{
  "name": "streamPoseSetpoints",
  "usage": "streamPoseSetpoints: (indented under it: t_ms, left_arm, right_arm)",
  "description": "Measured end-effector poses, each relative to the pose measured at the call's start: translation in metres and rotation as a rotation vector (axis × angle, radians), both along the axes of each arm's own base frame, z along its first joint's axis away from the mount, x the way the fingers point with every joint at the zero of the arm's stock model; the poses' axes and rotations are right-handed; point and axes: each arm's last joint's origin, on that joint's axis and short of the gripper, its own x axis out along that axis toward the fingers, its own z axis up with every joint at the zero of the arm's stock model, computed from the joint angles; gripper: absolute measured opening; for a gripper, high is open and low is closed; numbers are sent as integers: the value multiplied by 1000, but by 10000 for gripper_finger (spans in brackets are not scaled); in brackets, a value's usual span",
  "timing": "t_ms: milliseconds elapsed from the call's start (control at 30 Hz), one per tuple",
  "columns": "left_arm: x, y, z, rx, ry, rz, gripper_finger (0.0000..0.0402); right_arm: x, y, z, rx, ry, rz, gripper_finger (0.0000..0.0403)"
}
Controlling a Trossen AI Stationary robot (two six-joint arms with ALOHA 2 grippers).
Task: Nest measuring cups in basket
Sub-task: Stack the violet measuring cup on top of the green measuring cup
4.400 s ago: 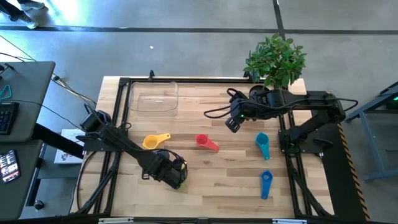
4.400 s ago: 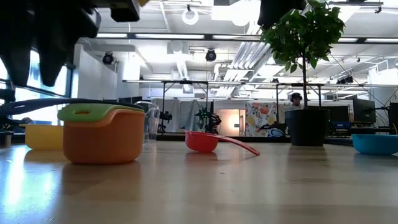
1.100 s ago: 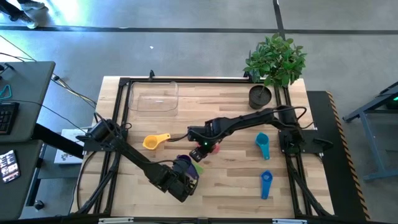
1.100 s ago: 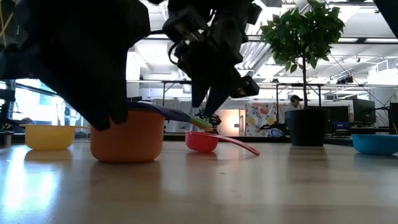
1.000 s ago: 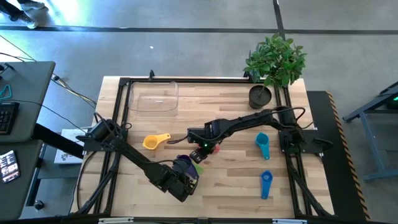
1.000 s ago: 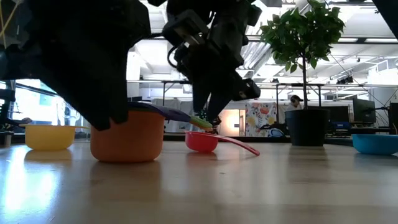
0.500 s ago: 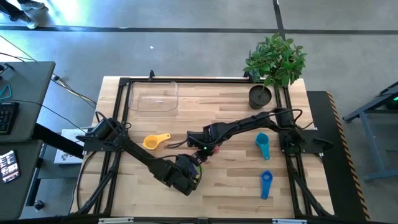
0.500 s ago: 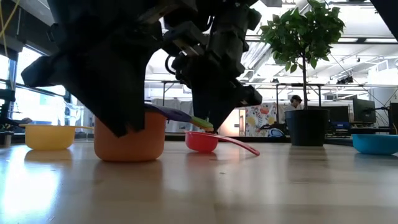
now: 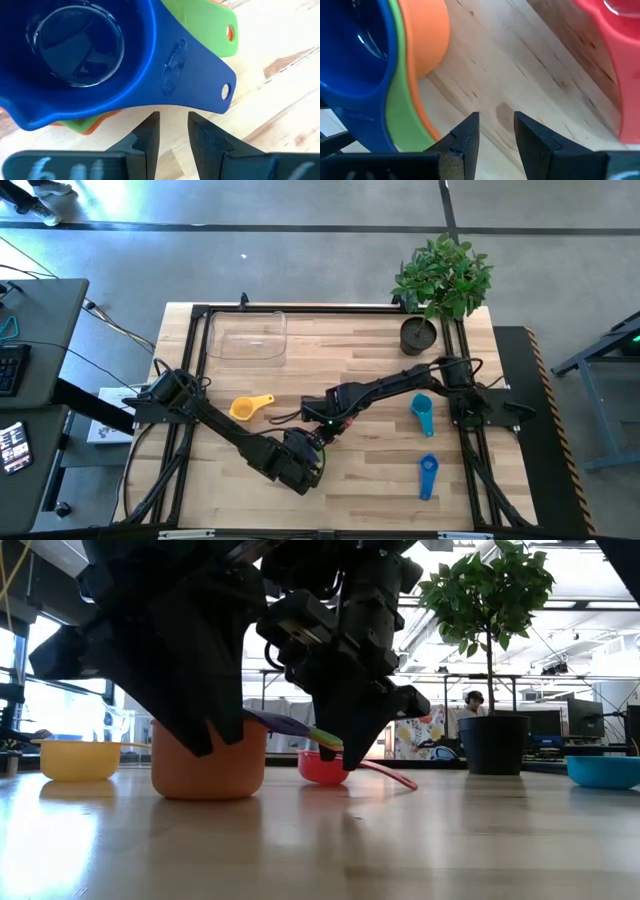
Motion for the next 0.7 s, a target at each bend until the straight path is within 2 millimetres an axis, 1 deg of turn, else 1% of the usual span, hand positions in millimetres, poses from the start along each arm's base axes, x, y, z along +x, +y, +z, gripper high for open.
streamPoseSetpoints:
  t_ms: [233, 500, 700]
  left_arm:
    - [0, -2, -2, 5, -7, 7, 90]
    - [-4, -10, -1, 145, -87, -5, 90]
    - [-5, -11, -1, 156, -89, -5, 90]
  right_arm:
    - [0, 0, 0, -5, 2, -3, 114]
    - [4, -5, 2, 82, -30, 25, 114]
    - [5, -5, 2, 78, -42, 24, 114]
